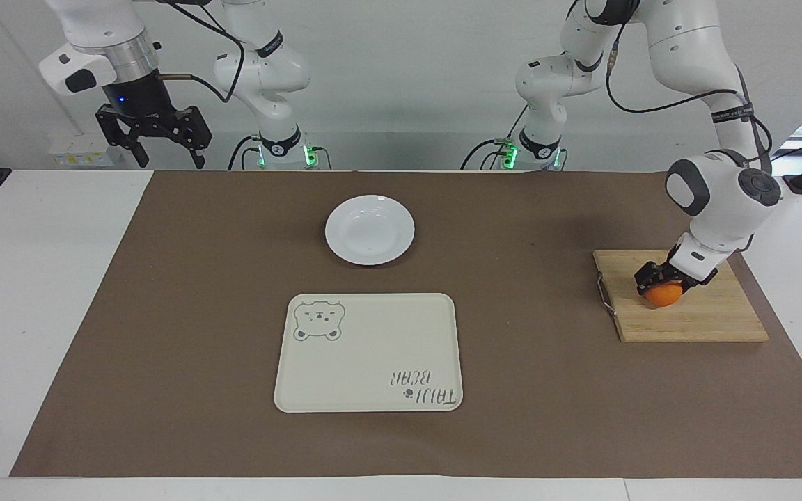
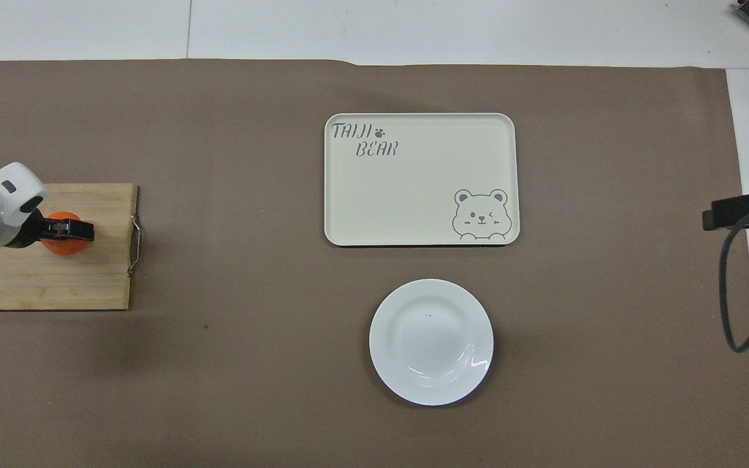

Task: Place orange and plate with both arms
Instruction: 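Carry the orange with the left gripper onto the white plate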

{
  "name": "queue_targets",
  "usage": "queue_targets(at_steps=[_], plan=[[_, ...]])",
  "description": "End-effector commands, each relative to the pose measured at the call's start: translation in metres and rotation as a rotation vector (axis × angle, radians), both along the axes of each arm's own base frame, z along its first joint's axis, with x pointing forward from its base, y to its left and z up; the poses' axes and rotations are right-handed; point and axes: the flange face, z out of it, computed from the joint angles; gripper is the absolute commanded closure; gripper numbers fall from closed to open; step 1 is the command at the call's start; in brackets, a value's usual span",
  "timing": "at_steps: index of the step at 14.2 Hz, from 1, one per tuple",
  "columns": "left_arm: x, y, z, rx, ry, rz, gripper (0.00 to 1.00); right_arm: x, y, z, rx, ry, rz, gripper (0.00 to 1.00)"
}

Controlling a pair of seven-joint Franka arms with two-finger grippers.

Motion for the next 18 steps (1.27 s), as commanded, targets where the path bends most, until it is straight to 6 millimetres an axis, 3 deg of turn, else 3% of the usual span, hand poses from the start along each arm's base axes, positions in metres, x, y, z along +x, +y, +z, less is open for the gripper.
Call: queue_targets(at_steps=[1,2,4,5,6,7,11,13,15,18], plan=[[-0.008,-0.002,0.000,-0.003,0.012,-0.003,0.00,-0.001,-0.003,-0.002,0.007,-0.012,0.012,0.00],[-0.008,-0.002,0.000,-0.002,0.007,-0.002,0.02,-0.001,-0.003,-0.002,0.007,-0.013,0.012,0.00],[-0.006,-0.005,0.001,-0.002,0.006,-0.005,0.58,-0.001,-0.003,-0.001,0.007,-0.014,0.012,0.00],[-0.004,-0.004,0.002,-0.002,0.004,-0.005,0.77,-0.001,-0.003,-0.001,0.007,-0.014,0.012,0.00],[-0.001,-0.006,0.005,-0.001,-0.002,-0.008,0.92,-0.001,-0.003,-0.001,0.007,-0.016,0.012,0.00],[0.002,-0.010,0.009,0.001,-0.011,-0.011,1.00,0.000,-0.003,-0.002,0.007,-0.016,0.013,0.00],[0.023,-0.043,0.048,0.004,-0.072,-0.006,1.00,0.000,-0.003,-0.005,0.007,-0.009,0.010,0.00],[0.025,-0.075,0.071,-0.001,-0.105,-0.031,1.00,-0.001,-0.004,-0.004,0.007,-0.008,0.012,0.00],[0.018,-0.125,0.099,-0.015,-0.114,-0.045,1.00,-0.001,-0.005,-0.006,0.007,-0.005,0.010,0.00],[-0.006,-0.235,0.132,-0.033,-0.131,-0.194,1.00,0.000,-0.008,-0.006,0.007,-0.008,0.006,0.00]])
